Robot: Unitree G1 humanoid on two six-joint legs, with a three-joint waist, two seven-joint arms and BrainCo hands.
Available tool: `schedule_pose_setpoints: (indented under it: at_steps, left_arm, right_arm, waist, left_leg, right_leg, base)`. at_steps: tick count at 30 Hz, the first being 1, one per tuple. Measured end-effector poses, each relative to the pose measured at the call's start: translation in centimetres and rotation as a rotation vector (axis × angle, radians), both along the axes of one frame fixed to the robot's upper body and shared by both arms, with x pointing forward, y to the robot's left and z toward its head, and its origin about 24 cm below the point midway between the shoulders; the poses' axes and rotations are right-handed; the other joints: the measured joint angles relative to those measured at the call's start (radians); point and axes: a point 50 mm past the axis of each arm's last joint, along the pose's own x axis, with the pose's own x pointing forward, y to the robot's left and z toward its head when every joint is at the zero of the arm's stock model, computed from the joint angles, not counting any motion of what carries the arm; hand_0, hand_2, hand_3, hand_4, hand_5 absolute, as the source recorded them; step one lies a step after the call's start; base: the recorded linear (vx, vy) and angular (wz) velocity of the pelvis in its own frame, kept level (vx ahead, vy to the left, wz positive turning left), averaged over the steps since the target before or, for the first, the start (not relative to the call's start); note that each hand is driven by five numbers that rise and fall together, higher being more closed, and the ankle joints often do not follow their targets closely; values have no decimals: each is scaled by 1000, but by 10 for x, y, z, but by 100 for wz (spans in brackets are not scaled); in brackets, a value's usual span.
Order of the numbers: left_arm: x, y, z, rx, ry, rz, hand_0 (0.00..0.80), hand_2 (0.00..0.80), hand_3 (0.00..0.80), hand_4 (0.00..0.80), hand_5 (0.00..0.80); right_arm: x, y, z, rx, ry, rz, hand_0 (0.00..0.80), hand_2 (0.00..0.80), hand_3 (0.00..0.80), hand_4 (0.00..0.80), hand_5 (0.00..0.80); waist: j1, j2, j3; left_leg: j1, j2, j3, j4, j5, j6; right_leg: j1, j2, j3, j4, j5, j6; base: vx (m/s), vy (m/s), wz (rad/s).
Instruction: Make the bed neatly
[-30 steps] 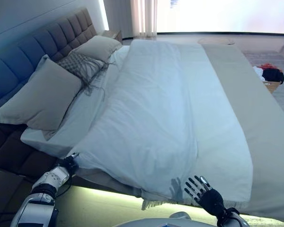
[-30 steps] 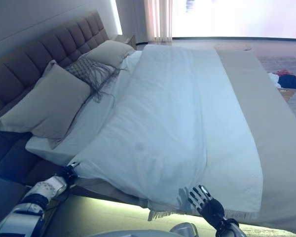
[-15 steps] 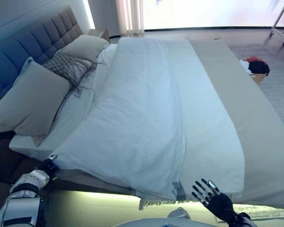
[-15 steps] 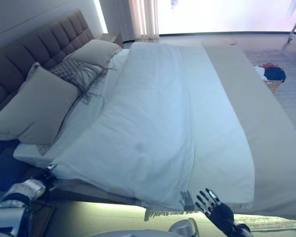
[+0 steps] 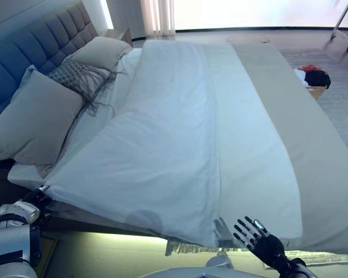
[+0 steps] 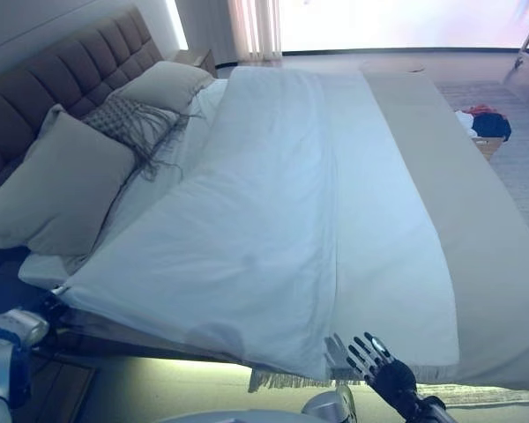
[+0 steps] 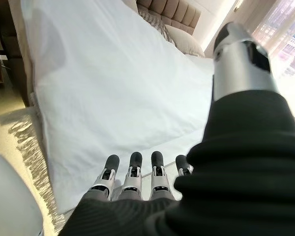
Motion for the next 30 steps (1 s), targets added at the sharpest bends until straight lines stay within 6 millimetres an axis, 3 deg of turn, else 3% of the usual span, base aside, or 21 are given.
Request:
schedule_pose_setpoints:
  at_steps: [3,4,5,6,9,13,17,20,23,26,30]
  left_arm:
    - [-1,0,-1,-16,-17,21,800,800,800,800,800]
    - [-2,0,-1,-18,-18,19,671,671,671,671,671]
    - [-3,-1,-3,-22,-18,19,430,430,430,430,430]
    - [-4,-1,-4,-25,-15,20,0,0,0,0,0]
    - [-22,3,-13,-38,9,61,0,0,0,0,0]
    - [-61,6,-34,-45,90,112,0,0,0,0,0]
    - [-78,0,-49,-43,109,154,0,0,0,0,0]
    - [-106,25,-37,64,149,255,0,0,0,0,0]
    - [-120,43,-23,130,158,313,0,0,0,0,0]
    - [-129,50,-16,154,169,332,0,0,0,0,0]
    - [-149,52,-18,150,183,347,0,0,0,0,0]
  right_arm:
    - [0,-2,1,-5,-4,-8,0,0,0,0,0]
    - [0,-3,1,-5,-4,-9,0,0,0,0,0]
    - [0,-3,1,-6,-4,-10,0,0,0,0,0]
    - [0,-3,1,-6,-4,-12,0,0,0,0,0]
    - [-1,-4,1,-7,0,-14,0,0,0,0,0]
    - [-2,-4,2,-5,1,-12,0,0,0,0,0]
    - [-4,-2,3,-3,1,-7,0,0,0,0,0]
    - [-5,0,8,-4,-10,3,0,0,0,0,0]
    - [-7,-1,8,-6,-6,2,0,0,0,0,0]
    - [-7,-2,8,-10,-7,0,0,0,0,0,0]
    - [-4,-3,9,-12,-15,3,0,0,0,0,0]
  waist:
    - [-1,0,0]
    - [-1,-1,0]
    - [-1,-1,1]
    - [0,0,1]
    - [5,2,3]
    - [15,3,15]
    - [35,3,17]
    - [47,12,22]
    - [88,26,33]
    - [117,40,41]
    - [119,42,41]
  left_leg:
    - [-1,0,-1,0,0,0]
    - [-2,0,-2,0,0,0]
    - [-2,1,-3,0,0,-1]
    - [-3,0,-4,0,-1,-1]
    - [-6,0,-10,0,-1,-1]
    - [-9,-1,-25,0,-1,-1]
    - [-12,-1,-28,0,-1,-1]
    - [-18,-5,-36,0,-1,0]
    - [-25,-9,-48,1,1,3]
    - [-25,-11,-53,1,2,4]
    - [-26,-12,-63,2,2,4]
  right_leg:
    - [0,0,0,-1,0,0]
    - [0,1,0,-1,0,0]
    - [0,1,-1,-1,0,0]
    - [0,1,-1,-1,0,0]
    - [1,1,-6,-1,0,0]
    - [4,0,-14,-1,-1,0]
    - [3,-1,-16,-1,-1,0]
    - [4,-4,-24,0,-2,2]
    - [5,-11,-26,2,-5,7]
    - [9,-15,-28,2,-6,8]
    - [21,-17,-30,3,-12,11]
  base:
    - [-6,-23,1]
    - [-10,-34,1]
    - [-12,-33,2]
    - [-16,-34,3]
    - [-16,-29,5]
    - [-12,-5,6]
    - [-16,27,2]
    - [-27,31,7]
    - [-13,-6,12]
    - [-6,-10,9]
    - [-1,17,9]
